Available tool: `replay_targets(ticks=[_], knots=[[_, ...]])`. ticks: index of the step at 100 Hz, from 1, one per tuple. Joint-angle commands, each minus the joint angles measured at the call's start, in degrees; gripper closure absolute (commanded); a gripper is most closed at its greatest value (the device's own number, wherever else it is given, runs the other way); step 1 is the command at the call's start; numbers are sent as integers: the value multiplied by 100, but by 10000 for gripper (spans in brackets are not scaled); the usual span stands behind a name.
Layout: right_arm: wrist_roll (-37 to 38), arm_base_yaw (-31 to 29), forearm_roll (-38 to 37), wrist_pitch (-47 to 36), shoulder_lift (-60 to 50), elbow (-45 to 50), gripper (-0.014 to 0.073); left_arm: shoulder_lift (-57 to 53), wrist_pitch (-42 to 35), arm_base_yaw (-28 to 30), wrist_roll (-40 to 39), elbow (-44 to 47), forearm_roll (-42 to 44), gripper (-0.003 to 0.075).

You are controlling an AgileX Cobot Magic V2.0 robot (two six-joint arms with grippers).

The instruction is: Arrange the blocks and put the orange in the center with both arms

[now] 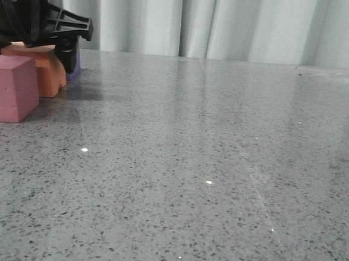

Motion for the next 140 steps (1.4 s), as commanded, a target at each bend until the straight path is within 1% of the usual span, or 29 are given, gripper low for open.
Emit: replay_targets(ticks=[1, 8, 18, 41, 64, 75, 92, 98, 102, 103, 104, 106, 109, 110, 111, 113, 121, 123, 125, 128, 132, 133, 135, 140], knots=[[-42, -32, 10, -485, -141, -75, 661, -220, -61, 36, 12, -154, 185, 87], [-42, -32, 10, -485, -141, -75, 661, -229, 93, 36, 12, -178, 185, 92], [-42, -32, 10, -485, -141, -75, 661, -315, 97, 36, 80, -178, 197, 92], [-42, -32, 10, -485, -141, -75, 661, -823, -113, 24, 125, -178, 197, 92], [-42, -32, 10, -485, -141, -75, 661, -1702, -69, 24, 219, -178, 197, 92], [-42, -32, 10, -485, -141, -75, 661, -2191, -19, 24, 281, -178, 326, 92], [-42, -32, 10, -485, -141, -75, 661, -2903, 384, 24, 494, -167, 377, 94], [-42, -32, 10, -485, -141, -75, 661, -3177, 536, 24, 584, -142, 377, 118], [-42, -32, 10, -485, -141, -75, 661, -3378, 565, 24, 670, -88, 394, 164], [-42, -32, 10, -485, -141, -75, 661, -3414, 565, 24, 689, -57, 390, 164], [-42, -32, 10, -485, -141, -75, 661, -3450, 565, 24, 686, -39, 390, 192], [-42, -32, 10, -485, -141, -75, 661, -3561, 565, 24, 695, 18, 402, 213], [-42, -32, 10, -485, -141, -75, 661, -3755, 554, 24, 713, 107, 431, 273], [-42, -32, 10, -485, -141, -75, 661, -3794, 554, 24, 727, 157, 429, 273], [-42, -32, 10, -485, -141, -75, 661, -3833, 554, 24, 728, 183, 433, 312], [-42, -32, 10, -485, -141, -75, 661, -3948, 554, 24, 756, 259, 446, 339], [-42, -32, 10, -485, -141, -75, 661, -4413, 554, 24, 781, 598, 446, 505], [-42, -32, 10, -485, -141, -75, 661, -4528, 545, 24, 781, 660, 456, 531], [-42, -32, 10, -485, -141, -75, 661, -4610, 545, 24, 781, 750, 449, 584], [-42, -32, 10, -485, -141, -75, 661, -4815, 545, 24, 781, 899, 449, 622], [-42, -32, 10, -485, -141, -75, 661, -5016, 545, 24, 781, 1050, 449, 705], [-42, -32, 10, -485, -141, -75, 661, -5099, 545, 24, 781, 1109, 449, 705], [-42, -32, 10, -485, -141, -75, 661, -5222, 545, 24, 781, 1198, 449, 741], [-42, -32, 10, -485, -141, -75, 661, -5497, 556, 24, 781, 1395, 449, 738]])
